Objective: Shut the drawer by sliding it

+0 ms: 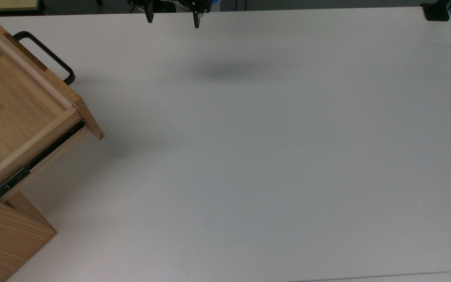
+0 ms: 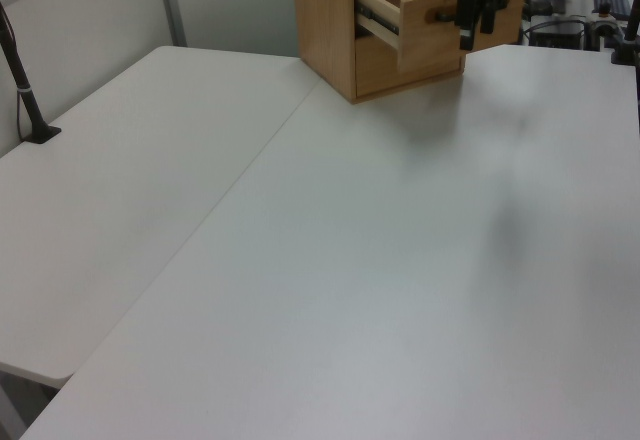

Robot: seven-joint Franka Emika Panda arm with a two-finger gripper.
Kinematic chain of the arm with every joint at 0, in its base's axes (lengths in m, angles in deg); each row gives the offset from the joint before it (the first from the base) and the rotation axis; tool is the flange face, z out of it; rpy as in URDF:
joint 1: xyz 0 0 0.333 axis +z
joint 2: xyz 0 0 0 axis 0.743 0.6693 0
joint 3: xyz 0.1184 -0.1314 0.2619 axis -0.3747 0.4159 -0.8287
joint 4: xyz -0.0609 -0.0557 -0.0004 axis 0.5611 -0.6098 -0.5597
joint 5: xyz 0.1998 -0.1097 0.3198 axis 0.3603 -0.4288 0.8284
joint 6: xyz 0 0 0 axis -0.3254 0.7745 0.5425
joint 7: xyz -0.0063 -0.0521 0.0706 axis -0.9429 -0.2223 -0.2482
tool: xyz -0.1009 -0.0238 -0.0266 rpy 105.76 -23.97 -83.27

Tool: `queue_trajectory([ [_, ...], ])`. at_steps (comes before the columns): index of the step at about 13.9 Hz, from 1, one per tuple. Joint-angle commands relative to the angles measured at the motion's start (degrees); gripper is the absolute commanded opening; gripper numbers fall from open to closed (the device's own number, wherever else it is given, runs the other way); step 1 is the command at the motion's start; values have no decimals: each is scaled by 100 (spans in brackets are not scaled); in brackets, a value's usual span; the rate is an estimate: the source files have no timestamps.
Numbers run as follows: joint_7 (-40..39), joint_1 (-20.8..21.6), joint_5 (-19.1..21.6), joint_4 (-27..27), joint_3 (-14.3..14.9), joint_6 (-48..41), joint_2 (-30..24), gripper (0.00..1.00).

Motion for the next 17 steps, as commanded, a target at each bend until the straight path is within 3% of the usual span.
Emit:
queue_trajectory([
  [1,-167,-39,-26,-142,59,-164,34,100],
  [13,-168,-65,-18,-142,156,-278,-1,100],
  [16,200,-65,79,-124,174,-393,-1,44],
  [17,567,-74,131,-116,191,-375,8,33],
])
